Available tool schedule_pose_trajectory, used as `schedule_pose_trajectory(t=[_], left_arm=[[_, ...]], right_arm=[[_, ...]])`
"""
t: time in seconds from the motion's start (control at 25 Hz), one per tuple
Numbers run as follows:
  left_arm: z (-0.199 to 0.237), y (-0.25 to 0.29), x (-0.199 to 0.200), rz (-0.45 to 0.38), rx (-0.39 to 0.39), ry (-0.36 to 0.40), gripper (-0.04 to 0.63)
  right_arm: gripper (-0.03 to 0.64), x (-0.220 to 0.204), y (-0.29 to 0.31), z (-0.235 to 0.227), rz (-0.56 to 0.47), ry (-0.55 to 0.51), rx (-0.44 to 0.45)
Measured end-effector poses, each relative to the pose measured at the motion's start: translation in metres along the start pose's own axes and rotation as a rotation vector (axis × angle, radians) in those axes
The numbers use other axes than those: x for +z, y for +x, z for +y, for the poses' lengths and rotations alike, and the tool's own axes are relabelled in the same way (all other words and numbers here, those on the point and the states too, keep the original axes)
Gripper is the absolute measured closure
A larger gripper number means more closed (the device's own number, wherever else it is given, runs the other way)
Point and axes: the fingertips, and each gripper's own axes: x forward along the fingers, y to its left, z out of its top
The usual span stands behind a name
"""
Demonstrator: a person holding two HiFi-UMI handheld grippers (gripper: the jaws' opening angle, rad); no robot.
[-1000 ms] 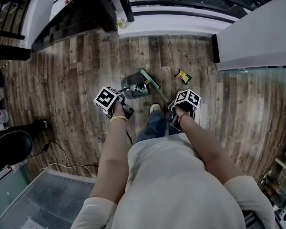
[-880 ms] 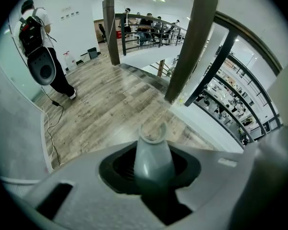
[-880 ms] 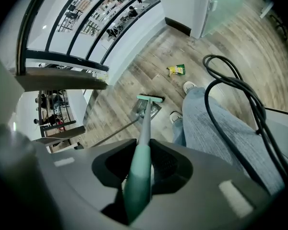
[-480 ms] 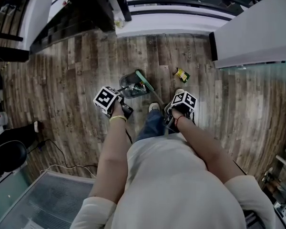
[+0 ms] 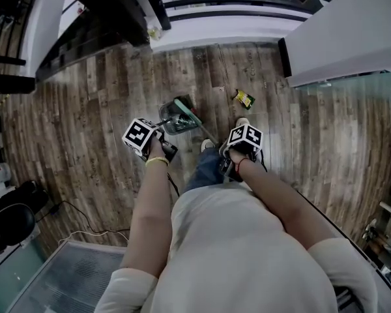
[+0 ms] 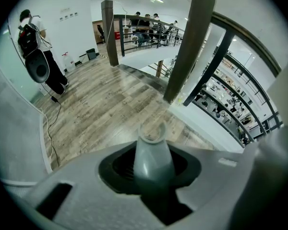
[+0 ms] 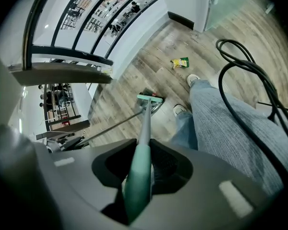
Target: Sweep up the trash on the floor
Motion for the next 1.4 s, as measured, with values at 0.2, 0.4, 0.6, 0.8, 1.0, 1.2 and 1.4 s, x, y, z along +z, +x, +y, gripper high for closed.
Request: schedule_pose_trajectory(t=[0.2,0.4,0.6,0.8,1.0,1.2,1.4], left_arm=[[0.000,0.001,0.001,0.002,-0.002,0.001,0.483],[0.002,0.001,0.001,0.003,-0.007,0.001,0.482],[0.002,0.001,0.001,0.002,-0.013,0.004,0.480],[-0.001,0.003,0.001,0.000,-0.016,0.006,0.479],[-0.001,0.005,0.001,0.001,-0.015,0.003,0.477],[-0.003,0.005,0.003,0.000,-0.015,0.004,0.476],[-0.004,0.002,0.003,0.002,-0.014,0.004,0.474]], right_arm=[[0.522,-0.004,-0.002,0.002,-0.003,-0.027,-0.003],[0.522,-0.009,-0.006,0.002,-0.002,-0.069,-0.010],[0.522,-0.010,-0.017,-0.001,-0.004,-0.074,0.012],[0.522,-0.009,-0.029,-0.013,-0.020,-0.065,0.037],[0.522,-0.002,-0.036,-0.020,-0.054,-0.038,0.049],[0.522,0.010,-0.046,-0.025,-0.096,-0.015,0.059],[0.522,0.025,-0.059,-0.030,-0.131,0.008,0.064]])
